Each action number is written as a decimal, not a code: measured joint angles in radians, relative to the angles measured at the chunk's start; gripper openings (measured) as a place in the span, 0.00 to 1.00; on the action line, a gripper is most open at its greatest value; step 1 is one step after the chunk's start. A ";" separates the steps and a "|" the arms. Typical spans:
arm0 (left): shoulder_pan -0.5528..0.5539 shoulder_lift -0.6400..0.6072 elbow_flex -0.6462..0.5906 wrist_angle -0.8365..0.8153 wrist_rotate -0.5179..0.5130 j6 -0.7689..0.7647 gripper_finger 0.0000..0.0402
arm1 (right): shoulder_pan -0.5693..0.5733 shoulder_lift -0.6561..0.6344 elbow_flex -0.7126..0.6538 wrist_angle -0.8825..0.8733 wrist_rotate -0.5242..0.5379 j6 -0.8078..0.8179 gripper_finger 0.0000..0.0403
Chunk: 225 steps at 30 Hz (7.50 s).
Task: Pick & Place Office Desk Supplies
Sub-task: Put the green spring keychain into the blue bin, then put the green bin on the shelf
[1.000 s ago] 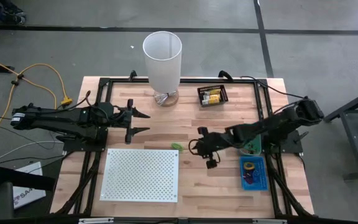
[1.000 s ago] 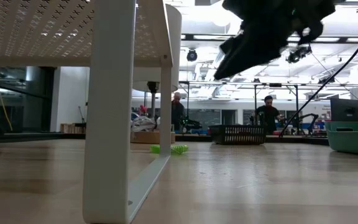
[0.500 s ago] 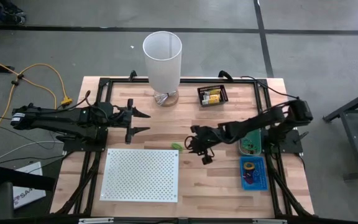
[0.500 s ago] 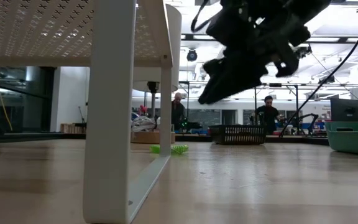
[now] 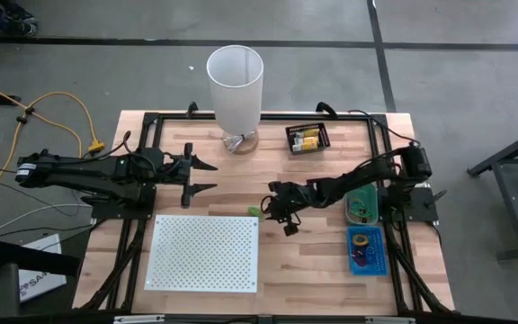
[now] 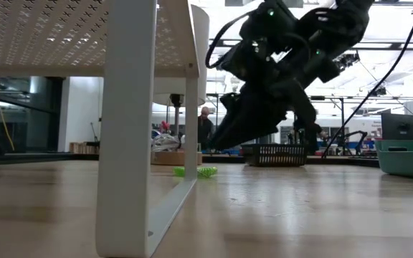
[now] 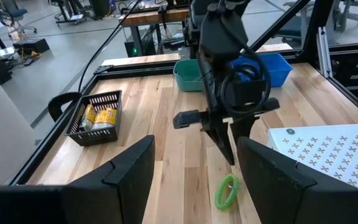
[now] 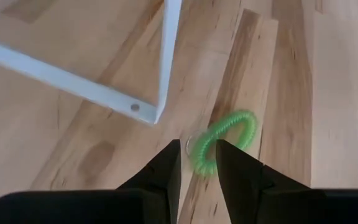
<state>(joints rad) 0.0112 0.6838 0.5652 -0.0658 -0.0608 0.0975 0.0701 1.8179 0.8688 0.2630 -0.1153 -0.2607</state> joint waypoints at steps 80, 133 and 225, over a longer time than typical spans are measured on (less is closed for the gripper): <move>0.000 0.000 0.000 0.007 0.000 0.000 0.55 | -0.018 0.171 0.003 0.171 -0.009 0.058 0.10; 0.000 0.000 0.000 0.022 0.000 0.000 0.55 | 0.354 -0.286 0.004 -0.464 0.672 0.427 0.06; 0.000 0.000 0.000 0.022 0.000 0.000 0.55 | 1.245 -0.399 0.002 -1.339 0.635 1.944 0.26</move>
<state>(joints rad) 0.0111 0.6836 0.5652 -0.0439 -0.0608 0.0975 1.3151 1.4185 0.8703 -1.0763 0.5200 1.6829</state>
